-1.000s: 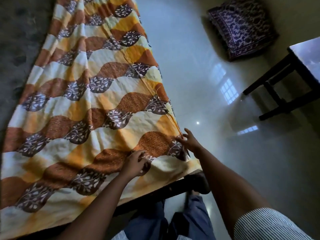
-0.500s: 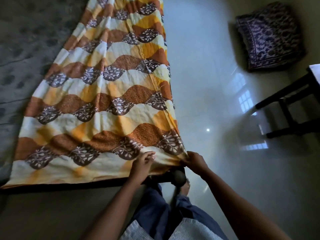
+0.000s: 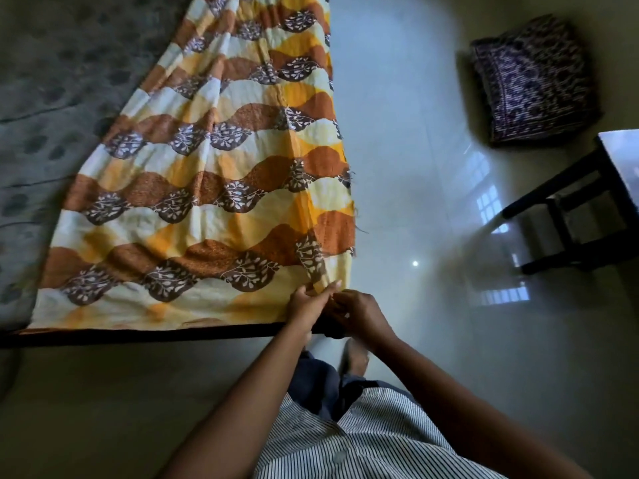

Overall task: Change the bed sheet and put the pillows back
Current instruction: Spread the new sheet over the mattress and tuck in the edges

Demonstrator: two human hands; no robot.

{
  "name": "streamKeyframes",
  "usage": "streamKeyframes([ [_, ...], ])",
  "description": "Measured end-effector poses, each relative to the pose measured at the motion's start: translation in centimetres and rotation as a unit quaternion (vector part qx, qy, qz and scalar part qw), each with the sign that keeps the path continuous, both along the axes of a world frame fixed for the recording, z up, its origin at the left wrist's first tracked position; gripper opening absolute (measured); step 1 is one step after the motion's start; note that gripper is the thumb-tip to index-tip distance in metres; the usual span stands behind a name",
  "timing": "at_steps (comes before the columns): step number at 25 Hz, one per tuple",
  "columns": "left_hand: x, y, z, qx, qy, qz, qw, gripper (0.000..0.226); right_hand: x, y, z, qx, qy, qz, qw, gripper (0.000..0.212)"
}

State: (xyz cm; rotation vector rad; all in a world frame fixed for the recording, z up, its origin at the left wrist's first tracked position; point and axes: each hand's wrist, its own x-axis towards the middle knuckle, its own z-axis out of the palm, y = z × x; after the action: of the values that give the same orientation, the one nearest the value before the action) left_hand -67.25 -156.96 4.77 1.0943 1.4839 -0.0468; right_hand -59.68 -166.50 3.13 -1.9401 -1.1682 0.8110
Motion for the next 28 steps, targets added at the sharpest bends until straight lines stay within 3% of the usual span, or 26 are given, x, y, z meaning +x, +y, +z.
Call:
streamKeyframes([
  [4,0.3,0.6,-0.1,-0.034,0.024,0.042,0.998,0.03,-0.7,-1.4,0.1,0.074,-0.036,0.077,0.994,0.018],
  [5,0.2,0.5,0.0,-0.037,0.02,0.041,0.998,0.027,-0.8,-2.0,0.0,0.08,-0.014,0.065,0.995,0.023],
  [7,-0.3,0.5,0.0,-0.037,0.017,0.032,0.999,0.022,-0.8,-2.9,0.4,0.056,0.119,-0.054,0.99,0.021],
  [8,-0.6,0.5,0.1,-0.038,0.013,0.025,0.999,0.02,-0.5,-3.0,0.5,0.039,0.209,-0.15,0.966,0.02],
  [10,-1.1,0.5,0.3,-0.031,0.005,0.02,0.999,0.018,0.4,-2.6,0.7,-0.011,0.378,-0.293,0.878,0.027],
  [11,-1.3,0.5,0.4,-0.027,-0.003,0.021,0.999,0.019,0.9,-2.1,0.8,-0.057,0.422,-0.311,0.849,0.036],
  [12,-1.5,0.6,0.5,-0.027,-0.01,0.022,0.999,0.02,1.3,-1.5,0.9,-0.108,0.433,-0.297,0.844,0.044],
  [14,-1.7,0.7,1.0,-0.016,-0.025,0.016,0.999,0.015,1.5,0.2,1.5,-0.178,0.434,-0.231,0.852,0.039],
  [16,-1.9,0.9,1.5,0.029,-0.021,0.002,0.999,0.007,1.4,1.6,1.6,-0.19,0.403,-0.203,0.872,0.025],
  [22,-4.3,1.5,2.2,0.177,0.018,-0.046,0.983,0.034,3.8,-2.0,0.6,-0.18,0.209,-0.202,0.94,0.03],
  [28,-6.2,1.3,3.3,0.183,0.021,-0.109,0.977,0.027,4.5,-5.6,-1.5,-0.213,0.191,-0.236,0.929,0.025],
])
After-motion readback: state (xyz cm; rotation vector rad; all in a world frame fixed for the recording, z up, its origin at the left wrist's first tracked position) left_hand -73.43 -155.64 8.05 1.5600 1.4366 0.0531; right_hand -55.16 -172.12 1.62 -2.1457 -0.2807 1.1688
